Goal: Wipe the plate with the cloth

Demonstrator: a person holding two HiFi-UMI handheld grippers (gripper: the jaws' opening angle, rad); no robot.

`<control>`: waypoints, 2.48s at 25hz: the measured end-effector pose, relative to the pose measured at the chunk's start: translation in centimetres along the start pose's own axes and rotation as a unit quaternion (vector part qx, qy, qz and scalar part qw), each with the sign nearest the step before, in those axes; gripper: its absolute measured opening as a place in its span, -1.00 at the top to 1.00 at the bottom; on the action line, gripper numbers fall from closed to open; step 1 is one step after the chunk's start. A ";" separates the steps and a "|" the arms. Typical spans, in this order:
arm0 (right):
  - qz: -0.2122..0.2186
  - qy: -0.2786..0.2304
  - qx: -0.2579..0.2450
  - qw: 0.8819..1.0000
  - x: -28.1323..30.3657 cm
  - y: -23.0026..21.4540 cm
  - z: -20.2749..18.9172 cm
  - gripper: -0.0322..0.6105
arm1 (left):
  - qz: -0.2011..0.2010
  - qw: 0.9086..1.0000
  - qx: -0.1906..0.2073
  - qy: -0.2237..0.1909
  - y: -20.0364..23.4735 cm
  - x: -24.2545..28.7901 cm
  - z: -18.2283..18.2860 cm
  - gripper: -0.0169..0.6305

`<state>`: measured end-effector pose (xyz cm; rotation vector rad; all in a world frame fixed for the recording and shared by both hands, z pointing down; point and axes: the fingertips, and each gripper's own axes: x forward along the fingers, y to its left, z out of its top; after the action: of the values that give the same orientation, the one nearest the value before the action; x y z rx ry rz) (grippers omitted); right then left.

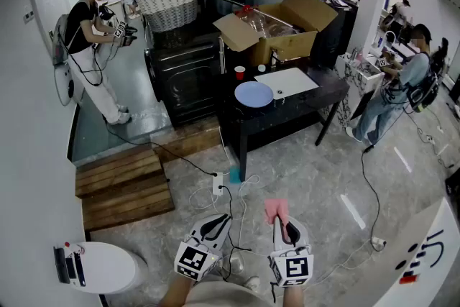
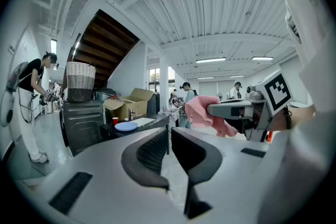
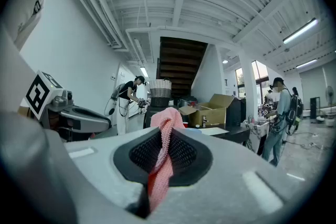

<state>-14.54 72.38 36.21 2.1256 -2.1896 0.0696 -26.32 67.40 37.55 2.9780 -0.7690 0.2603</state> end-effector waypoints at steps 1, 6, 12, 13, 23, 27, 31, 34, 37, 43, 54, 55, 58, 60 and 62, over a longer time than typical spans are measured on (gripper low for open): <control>0.000 -0.003 0.003 1.000 0.5 0.4 -0.1 0.82 | -0.002 1.000 0.001 -0.001 0.5 0.0 -0.1 0.85; -0.007 -0.004 -0.008 1.000 4.1 2.7 0.0 0.82 | -0.017 1.000 0.008 -0.008 4.1 0.4 -0.1 0.85; -0.022 0.018 -0.025 0.999 8.9 4.9 0.2 0.82 | -0.041 0.999 0.000 -0.012 9.4 1.7 -0.5 0.85; -0.027 0.021 -0.027 0.999 9.6 5.1 0.2 0.82 | -0.045 0.999 -0.002 -0.014 10.2 1.9 -0.5 0.85; -0.045 0.033 -0.036 0.998 15.1 7.1 -0.2 0.82 | -0.074 0.997 -0.006 -0.020 15.8 4.2 -0.8 0.85; -0.050 0.037 -0.037 0.997 17.0 6.4 -0.3 0.82 | -0.081 0.997 -0.004 -0.020 17.0 5.6 -0.8 0.85; -0.047 0.036 -0.039 0.997 18.8 5.7 0.0 0.82 | -0.081 0.996 -0.006 -0.022 18.0 7.1 -0.5 0.85; -0.043 0.015 -0.043 0.998 20.3 4.8 0.3 0.82 | -0.078 0.997 -0.007 -0.026 18.8 8.4 -0.1 0.85; -0.039 0.002 -0.046 0.998 21.8 3.6 0.4 0.82 | -0.075 0.997 -0.006 -0.026 19.4 9.8 0.1 0.85; -0.029 0.007 -0.049 0.998 25.1 0.2 0.3 0.82 | -0.064 0.998 -0.006 -0.021 20.9 14.2 0.7 0.85; -0.006 0.020 -0.052 0.998 31.2 -8.3 0.2 0.82 | -0.040 0.999 -0.010 -0.007 22.6 23.8 1.9 0.85; -0.007 0.024 -0.049 0.998 31.5 -9.1 0.1 0.82 | -0.039 0.999 -0.010 -0.006 22.5 24.6 2.0 0.85; -0.004 0.019 -0.046 0.999 32.6 -11.4 0.2 0.82 | -0.037 0.999 -0.009 0.000 22.4 27.0 2.4 0.85; -0.003 0.017 -0.044 0.999 33.1 -12.8 0.3 0.82 | -0.036 0.999 -0.008 0.002 22.2 28.5 2.9 0.85; -0.005 0.026 -0.032 0.999 33.5 -14.1 0.2 0.82 | -0.034 0.999 -0.007 0.005 22.1 29.8 3.2 0.85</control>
<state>-1.41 38.61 38.84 2.0770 -2.1213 0.0532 -10.90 33.59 39.93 2.9810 -0.6632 0.2644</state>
